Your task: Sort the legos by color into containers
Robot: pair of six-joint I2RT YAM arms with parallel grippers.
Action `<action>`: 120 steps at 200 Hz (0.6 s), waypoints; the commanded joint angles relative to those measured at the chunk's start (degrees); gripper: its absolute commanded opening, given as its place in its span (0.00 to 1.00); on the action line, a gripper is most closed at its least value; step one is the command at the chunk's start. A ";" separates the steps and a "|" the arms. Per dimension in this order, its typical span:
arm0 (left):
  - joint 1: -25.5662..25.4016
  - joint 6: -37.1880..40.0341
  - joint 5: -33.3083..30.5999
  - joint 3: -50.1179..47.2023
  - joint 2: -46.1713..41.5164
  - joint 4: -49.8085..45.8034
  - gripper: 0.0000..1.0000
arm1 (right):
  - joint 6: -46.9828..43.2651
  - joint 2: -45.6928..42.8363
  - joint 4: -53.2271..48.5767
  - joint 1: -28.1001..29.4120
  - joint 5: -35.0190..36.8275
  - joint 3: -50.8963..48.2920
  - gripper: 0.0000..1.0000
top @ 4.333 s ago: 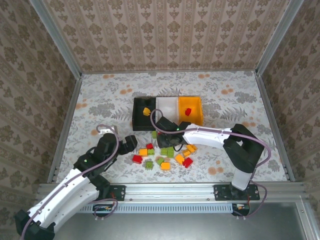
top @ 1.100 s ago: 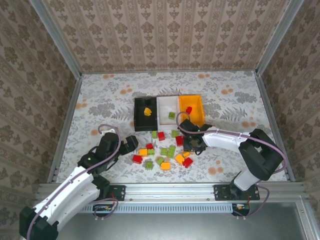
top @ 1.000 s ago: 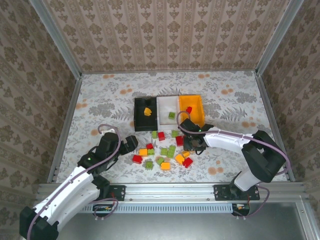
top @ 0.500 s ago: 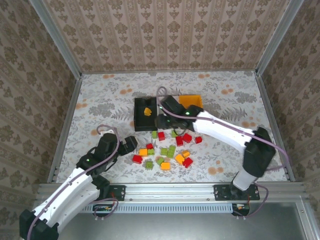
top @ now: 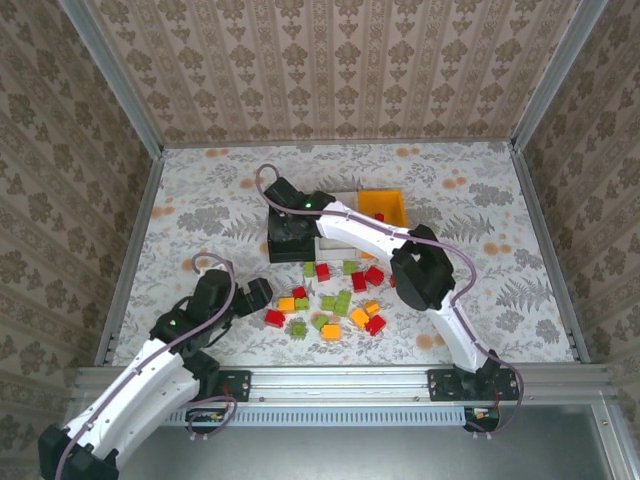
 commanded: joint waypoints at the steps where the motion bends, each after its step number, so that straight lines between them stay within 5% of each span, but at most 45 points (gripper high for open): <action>1: 0.41 0.72 1.06 1.13 0.57 -1.84 1.00 | 0.65 1.90 -3.29 -0.65 0.17 5.06 0.48; 21: 0.41 0.72 1.23 1.38 1.17 -1.85 1.00 | 1.43 1.26 -2.51 -0.83 -0.36 5.59 0.61; 56: 0.41 0.95 1.59 2.27 2.64 -1.35 1.00 | 1.99 -4.10 0.05 -1.24 -0.82 1.80 0.66; 120: -4.40 6.05 3.80 7.78 16.00 1.86 1.00 | 4.82 -27.10 11.40 -2.74 -1.04 -28.79 0.69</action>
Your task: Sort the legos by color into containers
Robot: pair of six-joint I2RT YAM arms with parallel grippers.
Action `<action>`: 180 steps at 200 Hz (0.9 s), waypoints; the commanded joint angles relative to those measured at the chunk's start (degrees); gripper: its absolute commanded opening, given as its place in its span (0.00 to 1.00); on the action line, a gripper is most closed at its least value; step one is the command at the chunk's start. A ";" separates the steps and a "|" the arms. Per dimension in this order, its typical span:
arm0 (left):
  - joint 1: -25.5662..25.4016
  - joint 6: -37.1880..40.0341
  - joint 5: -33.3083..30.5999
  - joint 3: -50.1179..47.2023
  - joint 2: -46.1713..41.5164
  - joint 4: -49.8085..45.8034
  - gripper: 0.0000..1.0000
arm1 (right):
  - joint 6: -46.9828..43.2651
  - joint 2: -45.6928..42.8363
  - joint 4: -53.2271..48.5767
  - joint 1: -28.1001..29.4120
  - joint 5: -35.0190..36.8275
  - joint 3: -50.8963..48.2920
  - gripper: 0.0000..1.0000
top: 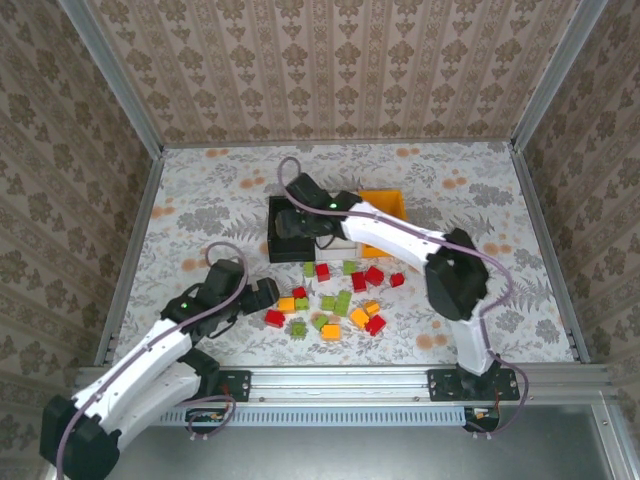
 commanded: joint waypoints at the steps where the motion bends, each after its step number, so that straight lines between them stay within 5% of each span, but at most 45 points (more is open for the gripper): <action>1: -3.23 3.61 0.44 3.51 4.31 1.50 1.00 | 1.99 -9.05 4.73 -1.20 -0.12 -9.16 0.69; 79: -14.30 7.52 -6.32 10.36 22.13 3.26 0.95 | 4.50 -30.86 6.19 -4.75 2.64 -35.31 0.70; 180: -11.76 5.46 -9.98 7.95 26.37 -0.41 0.68 | 5.49 -35.86 7.02 -7.10 2.89 -39.67 0.71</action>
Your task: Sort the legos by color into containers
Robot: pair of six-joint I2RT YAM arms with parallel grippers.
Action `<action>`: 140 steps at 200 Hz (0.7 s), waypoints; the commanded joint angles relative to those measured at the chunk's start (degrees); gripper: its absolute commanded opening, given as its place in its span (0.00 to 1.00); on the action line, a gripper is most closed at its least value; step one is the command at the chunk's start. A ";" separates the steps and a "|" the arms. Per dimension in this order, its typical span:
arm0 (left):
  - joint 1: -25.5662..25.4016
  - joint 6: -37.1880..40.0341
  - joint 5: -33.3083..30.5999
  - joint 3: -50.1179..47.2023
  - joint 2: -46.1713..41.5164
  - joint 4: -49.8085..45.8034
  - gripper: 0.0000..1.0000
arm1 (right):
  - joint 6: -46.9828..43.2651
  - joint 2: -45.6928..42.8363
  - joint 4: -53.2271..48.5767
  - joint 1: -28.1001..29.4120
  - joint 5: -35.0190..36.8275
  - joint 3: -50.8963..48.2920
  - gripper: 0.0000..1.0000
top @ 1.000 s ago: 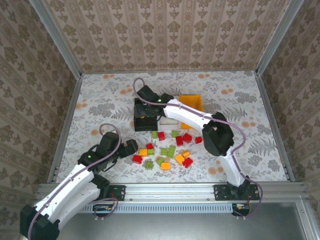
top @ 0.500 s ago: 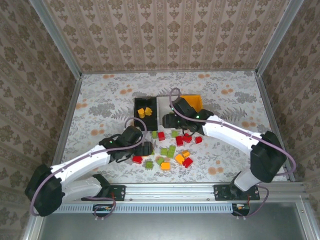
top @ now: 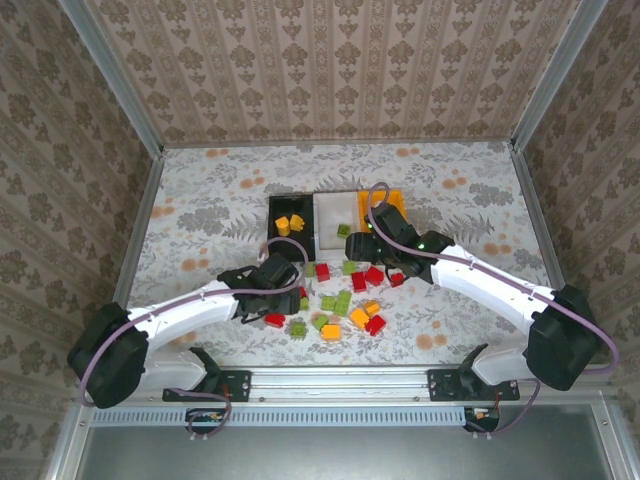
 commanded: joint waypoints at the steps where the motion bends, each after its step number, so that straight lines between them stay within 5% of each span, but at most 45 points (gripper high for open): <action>1: 1.83 -0.46 -2.29 -1.46 -0.26 -3.09 0.67 | 0.72 -1.15 1.00 -0.37 0.89 -0.41 0.71; 30: 3.83 0.40 -3.39 -1.97 -3.20 -5.41 0.65 | 0.81 -1.17 1.07 -0.38 0.64 -0.30 0.71; 88: 3.62 1.73 2.78 -2.03 -2.01 0.91 0.88 | 0.88 -1.26 1.20 -0.47 0.73 -0.45 0.71; 140: 4.74 1.72 3.29 -3.58 4.38 5.95 0.78 | 0.81 -2.26 0.85 -0.64 0.94 -0.81 0.71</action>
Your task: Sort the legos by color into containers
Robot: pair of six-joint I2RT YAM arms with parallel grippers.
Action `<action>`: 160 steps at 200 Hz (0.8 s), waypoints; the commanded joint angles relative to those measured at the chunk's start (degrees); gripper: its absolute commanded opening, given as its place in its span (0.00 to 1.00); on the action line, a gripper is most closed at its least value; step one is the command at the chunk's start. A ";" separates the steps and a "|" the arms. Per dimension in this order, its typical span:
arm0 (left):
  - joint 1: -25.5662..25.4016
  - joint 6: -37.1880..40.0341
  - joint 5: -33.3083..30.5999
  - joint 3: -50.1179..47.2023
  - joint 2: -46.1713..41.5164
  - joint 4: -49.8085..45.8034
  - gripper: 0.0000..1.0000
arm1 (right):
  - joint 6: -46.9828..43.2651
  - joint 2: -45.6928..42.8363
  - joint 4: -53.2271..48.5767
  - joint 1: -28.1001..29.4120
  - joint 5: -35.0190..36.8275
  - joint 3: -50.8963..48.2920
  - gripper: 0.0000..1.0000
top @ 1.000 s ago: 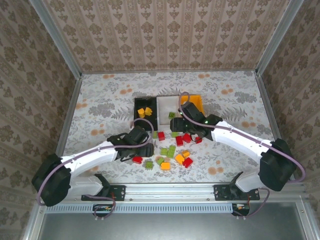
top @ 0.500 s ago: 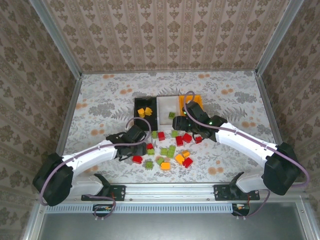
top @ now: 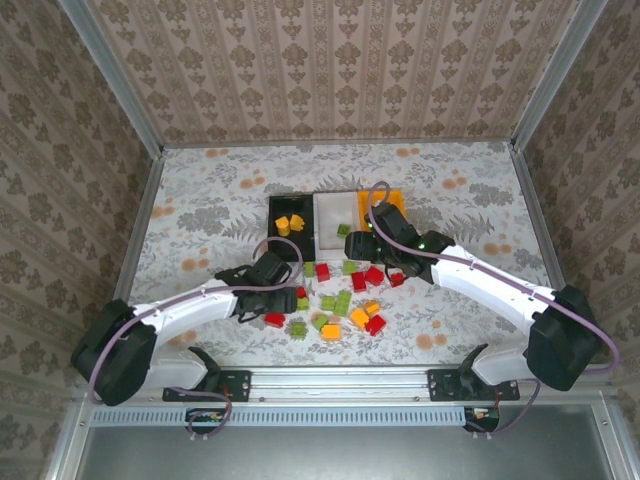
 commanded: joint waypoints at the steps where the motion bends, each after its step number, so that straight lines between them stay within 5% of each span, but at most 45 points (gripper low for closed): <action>1: 0.46 0.65 1.07 -0.89 2.15 2.83 0.78 | 0.81 -2.11 0.04 -0.38 1.03 -0.86 0.71; 83: 0.67 1.04 0.24 1.44 -1.62 -0.42 0.40 | 0.99 -3.88 -0.01 -1.34 1.17 -2.04 0.71; 122: 1.80 3.77 -1.14 10.05 -6.29 -5.78 0.39 | 1.24 -4.97 0.17 -1.72 1.19 -2.88 0.71; 160: 6.50 8.51 -0.07 21.57 2.57 -3.77 0.38 | 1.21 -6.68 -0.54 -2.64 1.34 -4.24 0.72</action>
